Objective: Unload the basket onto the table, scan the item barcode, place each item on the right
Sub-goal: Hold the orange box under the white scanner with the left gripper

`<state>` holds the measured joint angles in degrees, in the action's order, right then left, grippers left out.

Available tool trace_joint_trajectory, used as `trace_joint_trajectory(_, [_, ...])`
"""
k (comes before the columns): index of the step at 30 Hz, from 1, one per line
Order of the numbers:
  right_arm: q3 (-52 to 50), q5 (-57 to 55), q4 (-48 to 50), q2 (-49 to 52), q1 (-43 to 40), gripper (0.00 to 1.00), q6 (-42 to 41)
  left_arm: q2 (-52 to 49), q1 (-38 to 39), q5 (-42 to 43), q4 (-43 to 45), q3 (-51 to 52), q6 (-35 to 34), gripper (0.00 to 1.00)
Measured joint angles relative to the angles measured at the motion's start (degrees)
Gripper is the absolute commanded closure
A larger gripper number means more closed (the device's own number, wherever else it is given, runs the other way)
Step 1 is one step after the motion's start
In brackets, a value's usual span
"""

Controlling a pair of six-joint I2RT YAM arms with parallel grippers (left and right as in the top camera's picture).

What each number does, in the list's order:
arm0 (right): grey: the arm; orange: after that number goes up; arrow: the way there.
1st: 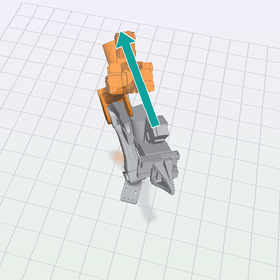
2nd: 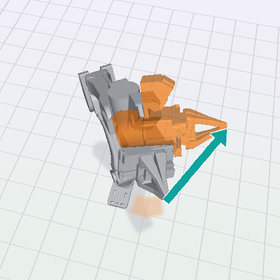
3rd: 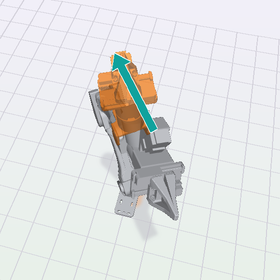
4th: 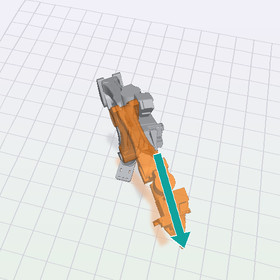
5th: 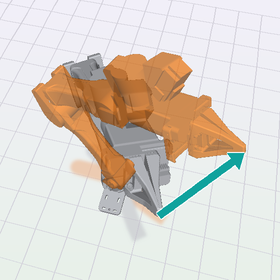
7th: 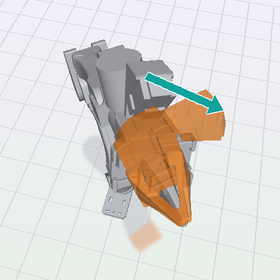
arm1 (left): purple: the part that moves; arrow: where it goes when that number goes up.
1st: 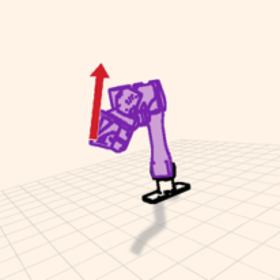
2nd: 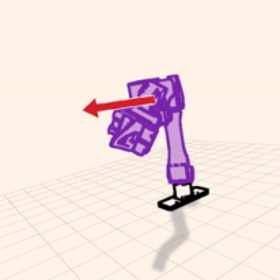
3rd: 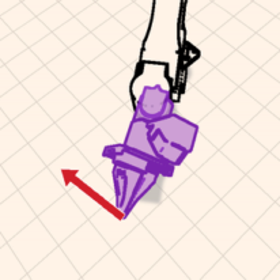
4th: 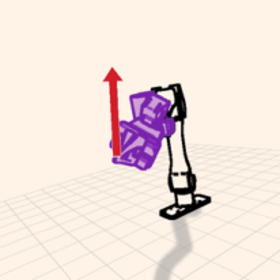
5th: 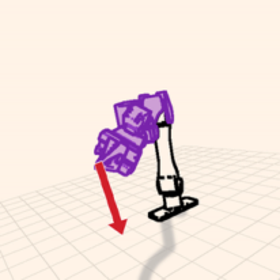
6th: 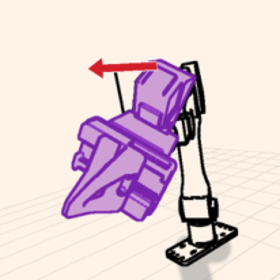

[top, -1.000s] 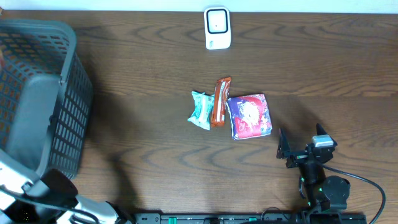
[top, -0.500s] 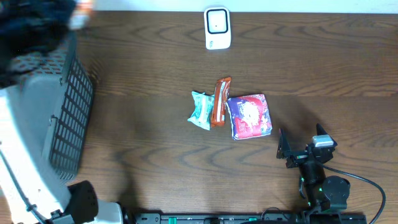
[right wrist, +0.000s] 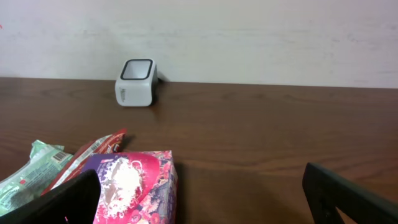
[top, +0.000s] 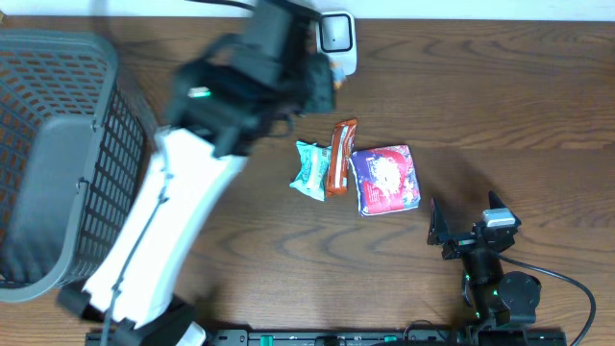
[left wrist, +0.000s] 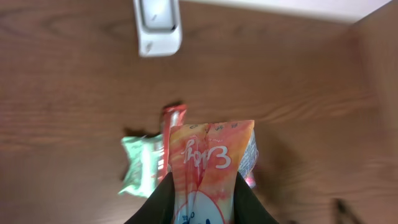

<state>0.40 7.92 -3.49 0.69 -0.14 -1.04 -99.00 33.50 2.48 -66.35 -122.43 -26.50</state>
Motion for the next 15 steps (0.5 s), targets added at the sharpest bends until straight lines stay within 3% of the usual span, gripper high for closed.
trace_joint_trajectory(11, [-0.02, 0.00, 0.00, 0.00, 0.00, 0.01, 0.00, -19.89, 6.01, -9.38, -1.86, 2.10, 0.87, 0.92])
trace_joint_trajectory(15, [-0.02, 0.00, 0.00, 0.00, 0.00, 0.01, 0.00, -25.27, 5.44, -17.46, -4.35, 2.32, 0.87, 0.92])
